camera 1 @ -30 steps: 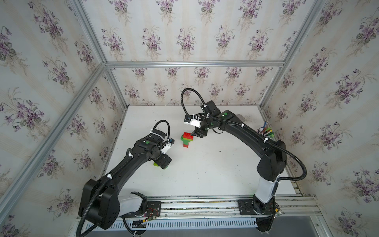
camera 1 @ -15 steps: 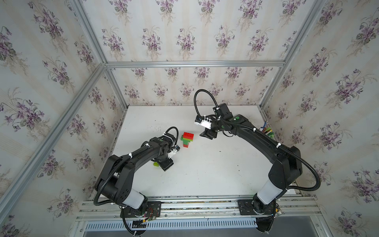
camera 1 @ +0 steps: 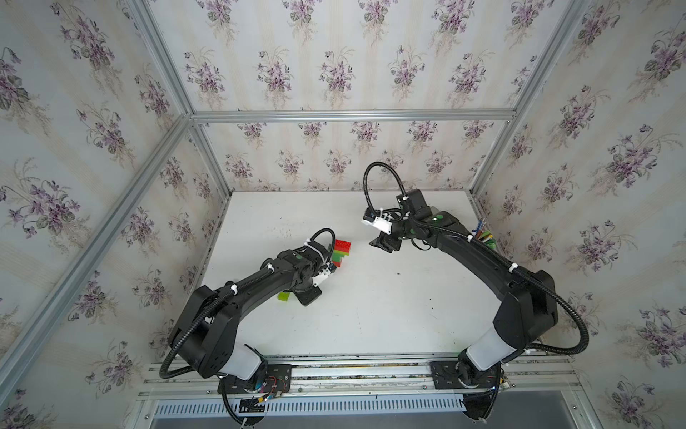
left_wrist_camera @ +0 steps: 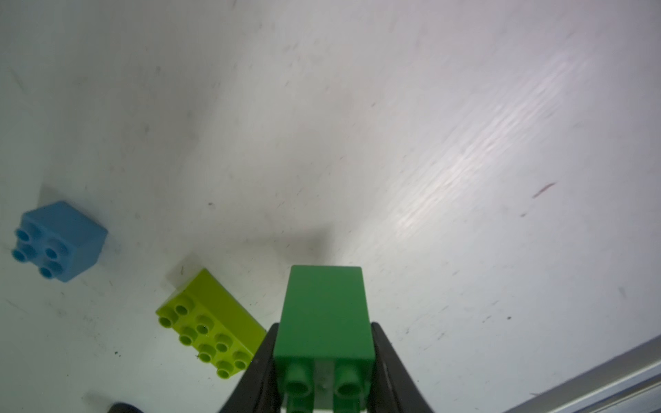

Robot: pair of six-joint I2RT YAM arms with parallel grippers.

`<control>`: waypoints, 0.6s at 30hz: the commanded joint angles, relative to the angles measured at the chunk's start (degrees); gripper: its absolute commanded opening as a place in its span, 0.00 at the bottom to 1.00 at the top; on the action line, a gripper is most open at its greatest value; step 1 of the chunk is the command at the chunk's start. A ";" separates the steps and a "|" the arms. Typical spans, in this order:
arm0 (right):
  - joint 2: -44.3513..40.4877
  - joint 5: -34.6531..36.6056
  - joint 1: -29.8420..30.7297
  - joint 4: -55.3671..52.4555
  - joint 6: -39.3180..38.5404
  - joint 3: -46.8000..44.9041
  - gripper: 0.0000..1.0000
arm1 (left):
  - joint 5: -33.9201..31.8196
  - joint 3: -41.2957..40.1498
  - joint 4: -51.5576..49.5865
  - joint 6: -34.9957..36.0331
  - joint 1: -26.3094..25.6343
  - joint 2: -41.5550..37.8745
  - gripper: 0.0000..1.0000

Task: Assemble a spoon with lego
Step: Pick up the lego brick from the center of the board.

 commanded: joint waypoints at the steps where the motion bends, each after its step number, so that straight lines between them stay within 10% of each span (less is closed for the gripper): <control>1: -4.25 -5.83 -3.63 7.75 4.88 -6.33 0.68 | 0.59 3.64 0.07 -4.24 -3.73 1.99 0.31; 18: -13.05 -6.93 -10.21 13.79 8.41 -18.13 0.68 | -0.78 10.47 6.89 -9.98 -15.87 16.65 0.40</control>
